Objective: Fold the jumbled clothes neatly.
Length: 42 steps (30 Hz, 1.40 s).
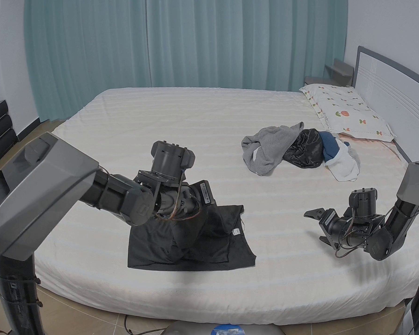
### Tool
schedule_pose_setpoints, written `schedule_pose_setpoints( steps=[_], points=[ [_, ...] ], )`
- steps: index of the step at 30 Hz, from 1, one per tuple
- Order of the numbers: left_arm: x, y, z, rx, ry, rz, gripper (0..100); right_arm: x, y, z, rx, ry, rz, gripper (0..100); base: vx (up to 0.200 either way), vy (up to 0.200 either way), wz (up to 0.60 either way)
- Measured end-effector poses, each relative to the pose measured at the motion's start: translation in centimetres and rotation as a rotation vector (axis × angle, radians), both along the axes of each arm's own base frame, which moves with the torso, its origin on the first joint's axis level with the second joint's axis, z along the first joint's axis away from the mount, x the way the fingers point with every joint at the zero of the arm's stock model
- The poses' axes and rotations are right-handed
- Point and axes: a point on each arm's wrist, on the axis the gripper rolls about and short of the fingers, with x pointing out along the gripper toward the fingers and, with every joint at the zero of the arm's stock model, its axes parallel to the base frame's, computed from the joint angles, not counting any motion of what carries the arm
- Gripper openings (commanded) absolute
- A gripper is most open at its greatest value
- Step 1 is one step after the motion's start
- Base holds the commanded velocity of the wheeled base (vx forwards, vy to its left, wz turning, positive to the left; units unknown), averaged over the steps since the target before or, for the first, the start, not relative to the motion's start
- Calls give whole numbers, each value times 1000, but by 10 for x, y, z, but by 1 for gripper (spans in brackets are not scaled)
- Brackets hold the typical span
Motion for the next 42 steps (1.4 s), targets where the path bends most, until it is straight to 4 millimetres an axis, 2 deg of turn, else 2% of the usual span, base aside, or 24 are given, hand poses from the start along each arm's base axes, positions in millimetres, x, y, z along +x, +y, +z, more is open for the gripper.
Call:
schedule_pose_setpoints(
  steps=[9,19,25,32,35,42],
  points=[
    [-4,-28,-15,14,8,-43,100,0,0,-1,0,2,2,100,0,0,0],
    [-7,-33,-14,-29,31,22,100,-1,1,-1,-1,4,5,100,0,0,0],
    [-13,-12,-15,-63,91,79,100,-3,2,-1,-3,7,10,100,0,0,0],
    [-28,30,-25,-127,171,167,100,-5,4,0,-4,6,17,100,0,0,0],
    [-36,46,-31,-161,183,188,100,-6,5,1,-5,4,24,100,0,200,0],
    [-48,68,-37,-342,137,254,100,-9,13,3,-11,-1,44,100,0,0,0]
  ],
)
